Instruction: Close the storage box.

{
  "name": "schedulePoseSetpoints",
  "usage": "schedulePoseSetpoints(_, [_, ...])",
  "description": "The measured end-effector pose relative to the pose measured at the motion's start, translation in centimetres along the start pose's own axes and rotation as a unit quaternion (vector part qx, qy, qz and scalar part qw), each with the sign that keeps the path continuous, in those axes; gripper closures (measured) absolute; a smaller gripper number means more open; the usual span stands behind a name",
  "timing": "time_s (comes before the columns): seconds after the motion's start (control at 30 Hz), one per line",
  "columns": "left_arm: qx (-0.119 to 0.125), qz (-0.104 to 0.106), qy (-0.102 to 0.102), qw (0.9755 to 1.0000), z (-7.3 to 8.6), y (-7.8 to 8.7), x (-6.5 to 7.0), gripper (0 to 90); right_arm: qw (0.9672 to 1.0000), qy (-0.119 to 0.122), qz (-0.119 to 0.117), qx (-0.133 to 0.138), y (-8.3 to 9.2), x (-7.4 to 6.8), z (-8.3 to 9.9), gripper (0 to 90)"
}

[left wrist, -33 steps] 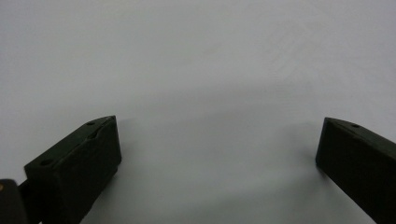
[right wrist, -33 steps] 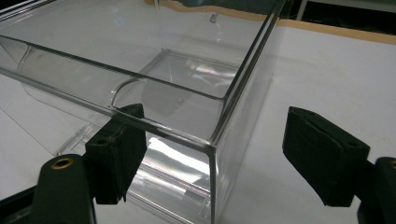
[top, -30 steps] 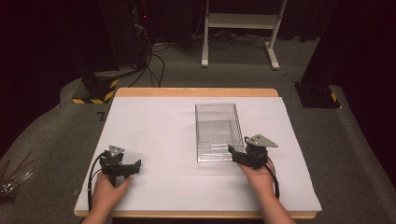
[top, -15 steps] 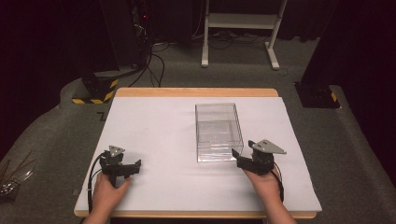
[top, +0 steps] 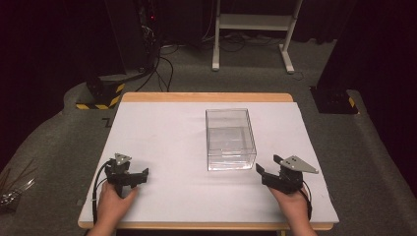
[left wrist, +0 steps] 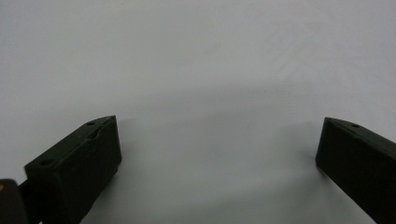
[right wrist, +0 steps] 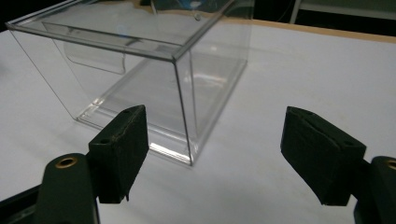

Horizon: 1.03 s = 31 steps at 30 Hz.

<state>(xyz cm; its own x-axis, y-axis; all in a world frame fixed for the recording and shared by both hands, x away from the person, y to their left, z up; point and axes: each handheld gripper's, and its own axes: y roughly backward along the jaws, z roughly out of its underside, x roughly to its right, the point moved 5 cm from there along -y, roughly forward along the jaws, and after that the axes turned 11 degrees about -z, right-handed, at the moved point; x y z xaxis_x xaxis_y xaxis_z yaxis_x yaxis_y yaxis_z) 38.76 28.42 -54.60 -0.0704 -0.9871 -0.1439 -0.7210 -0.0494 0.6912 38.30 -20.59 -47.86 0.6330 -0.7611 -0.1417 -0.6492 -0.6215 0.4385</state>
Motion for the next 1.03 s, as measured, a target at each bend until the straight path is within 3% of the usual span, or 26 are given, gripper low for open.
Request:
schedulePoseSetpoints(0.43, [0.0,0.0,0.0,1.0,0.0,0.0,0.0,0.3,0.9979,-0.019,0.052,-0.035,2.1,3.4,3.6,23.6])
schedulePoseSetpoints(0.57, [0.0,0.0,0.0,1.0,0.0,0.0,0.0,0.3,0.9954,-0.019,0.071,-0.062,2.0,4.4,5.3,23.8])
schedulePoseSetpoints(0.67, [0.0,0.0,-0.001,1.0,0.0,0.0,0.0,0.4,0.9943,-0.026,0.076,-0.07,1.8,4.6,5.7,26.3])
schedulePoseSetpoints(0.87, [0.0,0.0,-0.001,1.0,0.0,0.0,0.0,0.4,0.9921,0.001,0.089,-0.088,1.5,4.2,5.8,29.2])
schedulePoseSetpoints(1.03, [0.0,0.0,-0.001,1.0,0.0,0.0,0.0,0.4,0.9925,-0.008,0.085,-0.088,1.5,4.4,5.8,28.1])
